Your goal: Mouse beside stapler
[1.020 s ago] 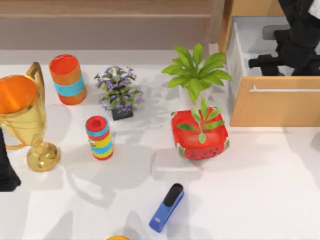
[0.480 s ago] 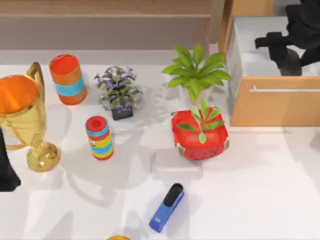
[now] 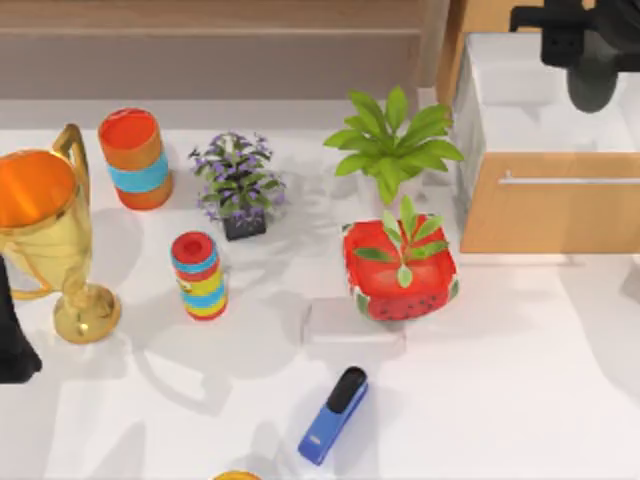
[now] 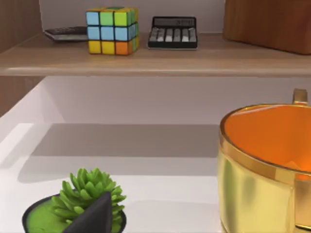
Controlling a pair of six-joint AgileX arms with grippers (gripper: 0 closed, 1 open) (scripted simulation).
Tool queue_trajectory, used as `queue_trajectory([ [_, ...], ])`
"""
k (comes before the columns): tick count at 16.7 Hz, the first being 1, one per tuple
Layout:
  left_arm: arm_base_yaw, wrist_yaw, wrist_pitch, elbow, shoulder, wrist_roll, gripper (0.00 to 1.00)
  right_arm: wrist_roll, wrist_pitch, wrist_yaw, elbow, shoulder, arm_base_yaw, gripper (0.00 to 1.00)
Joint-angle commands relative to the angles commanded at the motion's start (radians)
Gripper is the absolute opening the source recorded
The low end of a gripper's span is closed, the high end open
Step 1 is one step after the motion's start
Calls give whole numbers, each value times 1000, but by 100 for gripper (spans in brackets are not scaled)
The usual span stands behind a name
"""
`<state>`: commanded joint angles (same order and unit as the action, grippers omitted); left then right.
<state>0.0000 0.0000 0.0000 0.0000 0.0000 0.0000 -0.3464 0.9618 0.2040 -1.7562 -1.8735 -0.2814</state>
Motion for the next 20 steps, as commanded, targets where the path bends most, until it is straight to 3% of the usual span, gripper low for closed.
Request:
queue_trajectory([
  [8, 0, 0, 0, 0, 0, 0, 100, -241, -63, 22, 322, 229, -213, 0],
  [20, 0, 0, 0, 0, 0, 0, 100, -466, -122, -120, 680, 165, -504, 0],
])
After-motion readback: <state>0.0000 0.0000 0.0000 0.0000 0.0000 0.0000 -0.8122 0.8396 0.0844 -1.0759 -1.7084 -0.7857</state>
